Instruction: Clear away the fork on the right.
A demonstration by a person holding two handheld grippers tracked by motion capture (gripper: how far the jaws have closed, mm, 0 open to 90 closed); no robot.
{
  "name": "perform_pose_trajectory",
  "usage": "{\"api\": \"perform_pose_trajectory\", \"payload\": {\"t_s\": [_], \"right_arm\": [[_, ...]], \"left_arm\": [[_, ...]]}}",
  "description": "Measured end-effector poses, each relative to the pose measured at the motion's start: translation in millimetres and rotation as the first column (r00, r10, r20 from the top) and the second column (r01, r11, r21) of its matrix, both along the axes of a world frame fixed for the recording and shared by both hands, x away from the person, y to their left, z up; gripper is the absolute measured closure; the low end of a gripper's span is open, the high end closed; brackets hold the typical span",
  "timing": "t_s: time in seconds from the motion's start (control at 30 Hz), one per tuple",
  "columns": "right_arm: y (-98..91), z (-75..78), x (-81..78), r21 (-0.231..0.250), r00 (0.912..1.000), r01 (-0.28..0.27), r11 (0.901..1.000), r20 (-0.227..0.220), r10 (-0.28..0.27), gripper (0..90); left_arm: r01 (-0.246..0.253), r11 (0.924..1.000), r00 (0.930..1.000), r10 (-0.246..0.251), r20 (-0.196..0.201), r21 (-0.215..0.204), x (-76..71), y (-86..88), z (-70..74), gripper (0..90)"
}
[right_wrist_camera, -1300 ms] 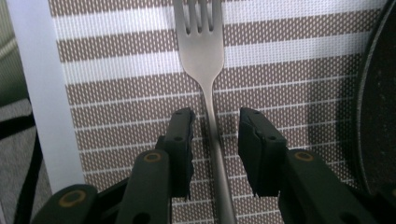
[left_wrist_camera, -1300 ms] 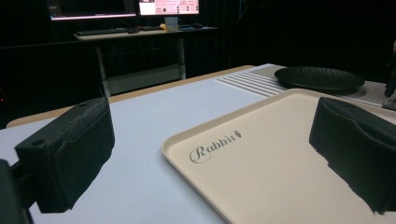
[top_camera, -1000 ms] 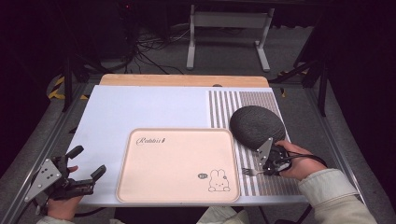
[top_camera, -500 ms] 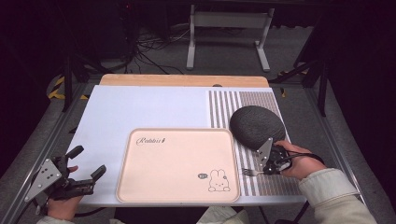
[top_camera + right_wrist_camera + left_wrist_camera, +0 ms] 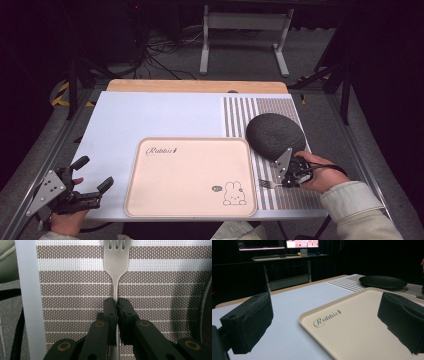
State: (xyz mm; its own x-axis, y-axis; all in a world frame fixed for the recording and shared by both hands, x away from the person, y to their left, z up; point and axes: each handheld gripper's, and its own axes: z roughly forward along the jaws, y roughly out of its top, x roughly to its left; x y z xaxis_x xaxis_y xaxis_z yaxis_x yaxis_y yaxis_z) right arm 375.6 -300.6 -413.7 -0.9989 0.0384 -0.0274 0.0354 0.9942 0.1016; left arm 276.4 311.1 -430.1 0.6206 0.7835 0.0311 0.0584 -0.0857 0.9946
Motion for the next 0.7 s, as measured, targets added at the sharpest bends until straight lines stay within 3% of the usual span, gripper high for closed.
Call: {"api": "perform_pose_trajectory", "payload": {"t_s": [0.27,0.7], "right_arm": [[0.6,2.7,-0.9,0.012,0.9998,0.015,0.9998,-0.014,-0.015,85.8],[-0.2,30.3,-6.0,0.119,0.9969,0.057,0.9912,0.047,-0.063,85.9]], "left_arm": [[0.001,1.0000,1.0000,-0.001,-0.007,0.001,0.0,0.2,0.1,0.7],[0.002,1.0000,1.0000,-0.002,-0.007,0.003,-0.2,0.2,0.2,0.8]]}}
